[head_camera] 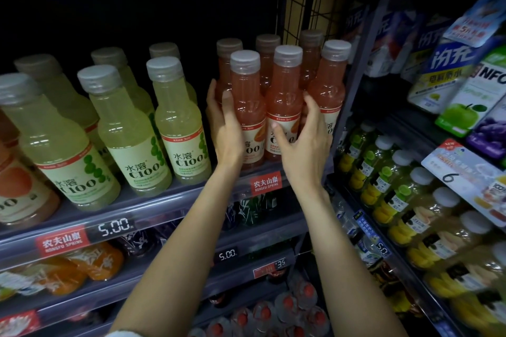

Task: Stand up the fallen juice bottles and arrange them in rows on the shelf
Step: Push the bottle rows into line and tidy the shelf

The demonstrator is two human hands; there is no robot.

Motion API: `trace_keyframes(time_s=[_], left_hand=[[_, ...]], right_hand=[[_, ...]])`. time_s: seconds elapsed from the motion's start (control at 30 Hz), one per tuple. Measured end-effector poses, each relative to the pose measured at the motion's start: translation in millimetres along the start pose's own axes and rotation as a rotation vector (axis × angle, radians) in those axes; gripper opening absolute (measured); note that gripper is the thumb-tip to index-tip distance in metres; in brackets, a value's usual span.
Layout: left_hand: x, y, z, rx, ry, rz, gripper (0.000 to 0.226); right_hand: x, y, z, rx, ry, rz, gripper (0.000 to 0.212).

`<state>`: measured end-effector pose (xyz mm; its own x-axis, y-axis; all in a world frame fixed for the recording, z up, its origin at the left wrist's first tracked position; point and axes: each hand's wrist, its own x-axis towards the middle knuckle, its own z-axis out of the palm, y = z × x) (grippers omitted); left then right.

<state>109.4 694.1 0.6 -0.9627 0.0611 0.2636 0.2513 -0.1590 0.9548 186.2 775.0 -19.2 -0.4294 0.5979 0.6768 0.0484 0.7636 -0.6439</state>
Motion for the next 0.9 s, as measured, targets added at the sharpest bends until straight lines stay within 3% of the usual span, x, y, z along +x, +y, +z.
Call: trace_keyframes(time_s=[0.27, 0.53, 0.7, 0.8, 0.9], left_hand=[[-1, -2, 12, 0.008, -0.009, 0.013, 0.071], [0, -5, 13, -0.011, -0.011, 0.012, 0.072], [-4, 2, 10, 0.037, -0.010, -0.010, 0.060], [-20, 14, -1, 0.124, -0.106, 0.026, 0.058], [-44, 27, -36, 0.334, -0.302, 0.275, 0.056]], right_hand=[[10, 6, -6, -0.230, 0.171, -0.068, 0.050], [12, 8, -9, -0.212, 0.142, -0.064, 0.045], [4, -6, -12, -0.115, 0.159, -0.088, 0.042], [-8, -23, -17, -0.050, 0.158, -0.159, 0.034], [-18, -40, -21, 0.077, 0.106, -0.262, 0.024]])
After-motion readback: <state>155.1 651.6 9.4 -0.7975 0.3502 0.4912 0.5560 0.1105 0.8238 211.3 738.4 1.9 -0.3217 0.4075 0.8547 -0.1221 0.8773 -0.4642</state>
